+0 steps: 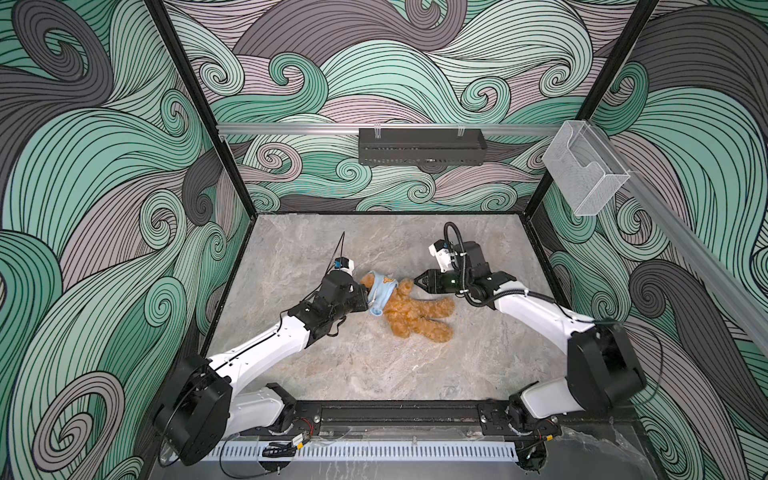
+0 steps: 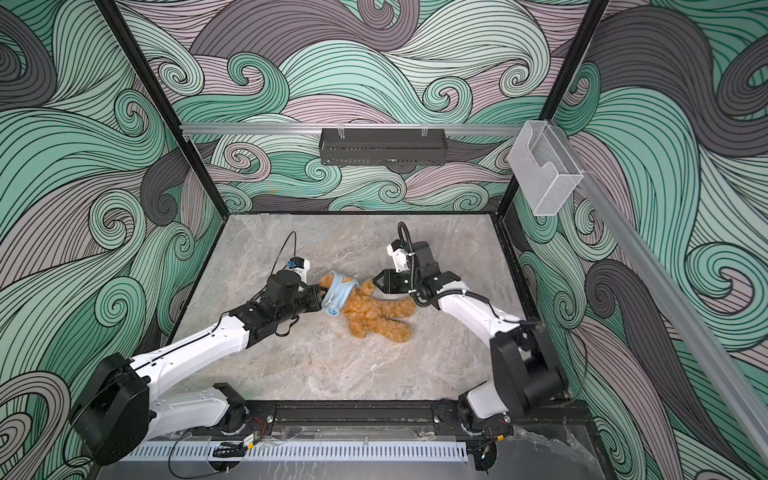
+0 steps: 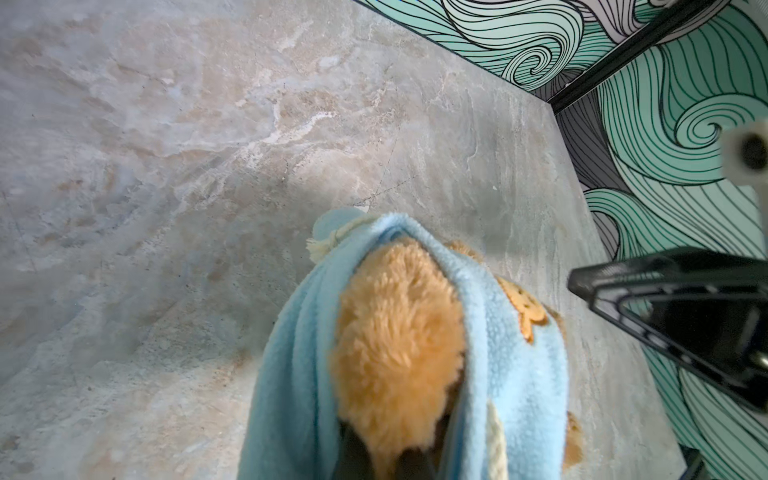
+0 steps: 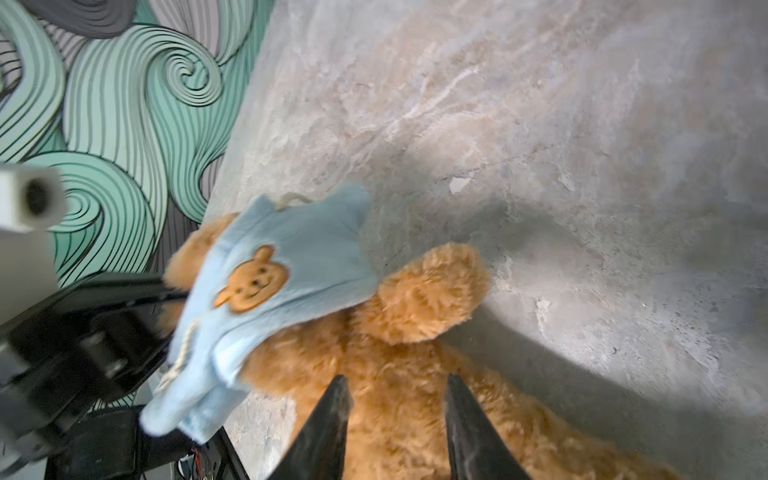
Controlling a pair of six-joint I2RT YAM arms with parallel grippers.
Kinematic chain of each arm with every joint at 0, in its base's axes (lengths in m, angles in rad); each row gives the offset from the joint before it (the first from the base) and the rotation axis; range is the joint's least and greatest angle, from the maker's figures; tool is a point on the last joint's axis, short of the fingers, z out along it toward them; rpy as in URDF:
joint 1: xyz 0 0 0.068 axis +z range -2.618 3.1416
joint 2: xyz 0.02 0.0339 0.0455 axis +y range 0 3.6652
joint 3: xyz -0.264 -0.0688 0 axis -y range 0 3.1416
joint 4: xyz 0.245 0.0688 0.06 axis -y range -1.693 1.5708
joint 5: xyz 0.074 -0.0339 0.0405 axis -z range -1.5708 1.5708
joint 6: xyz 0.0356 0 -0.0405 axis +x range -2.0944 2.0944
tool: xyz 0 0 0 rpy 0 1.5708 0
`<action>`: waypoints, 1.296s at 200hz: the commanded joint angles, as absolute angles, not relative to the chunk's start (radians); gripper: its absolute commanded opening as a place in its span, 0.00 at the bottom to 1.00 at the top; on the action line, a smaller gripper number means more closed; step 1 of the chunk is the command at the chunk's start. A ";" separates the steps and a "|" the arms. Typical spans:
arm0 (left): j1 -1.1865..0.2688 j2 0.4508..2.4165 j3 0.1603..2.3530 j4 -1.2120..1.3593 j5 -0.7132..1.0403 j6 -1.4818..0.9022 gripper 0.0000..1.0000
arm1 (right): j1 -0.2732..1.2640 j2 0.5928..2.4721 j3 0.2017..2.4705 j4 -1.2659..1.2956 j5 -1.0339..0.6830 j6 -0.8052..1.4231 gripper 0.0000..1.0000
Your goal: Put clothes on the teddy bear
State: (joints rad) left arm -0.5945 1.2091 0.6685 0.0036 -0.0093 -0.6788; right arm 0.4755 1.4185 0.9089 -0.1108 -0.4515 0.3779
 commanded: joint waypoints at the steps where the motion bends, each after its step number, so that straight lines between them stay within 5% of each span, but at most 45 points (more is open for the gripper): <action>1: -0.586 1.213 0.702 -0.014 0.058 -0.820 0.00 | 0.568 1.361 0.818 0.024 -0.403 0.404 0.37; 43: -0.586 1.234 0.729 -0.009 0.120 -0.886 0.00 | 0.707 1.357 0.717 0.216 -0.300 0.550 0.27; 164: -0.597 1.282 0.744 0.026 0.201 -0.901 0.00 | 0.826 1.511 0.784 0.249 -0.082 0.683 0.33; 210: -0.603 1.267 0.747 0.034 0.168 -0.928 0.00 | 0.842 1.527 0.801 0.089 0.127 0.724 0.07; 259: -0.564 1.207 0.713 0.040 0.115 -0.954 0.00 | 0.822 1.443 0.701 0.006 0.230 0.700 0.00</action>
State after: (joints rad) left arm -0.5903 1.2663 0.7048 0.0174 0.1387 -0.9386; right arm 0.8585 1.4700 0.7654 0.1543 0.0555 0.6918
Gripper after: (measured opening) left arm 0.059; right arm 0.053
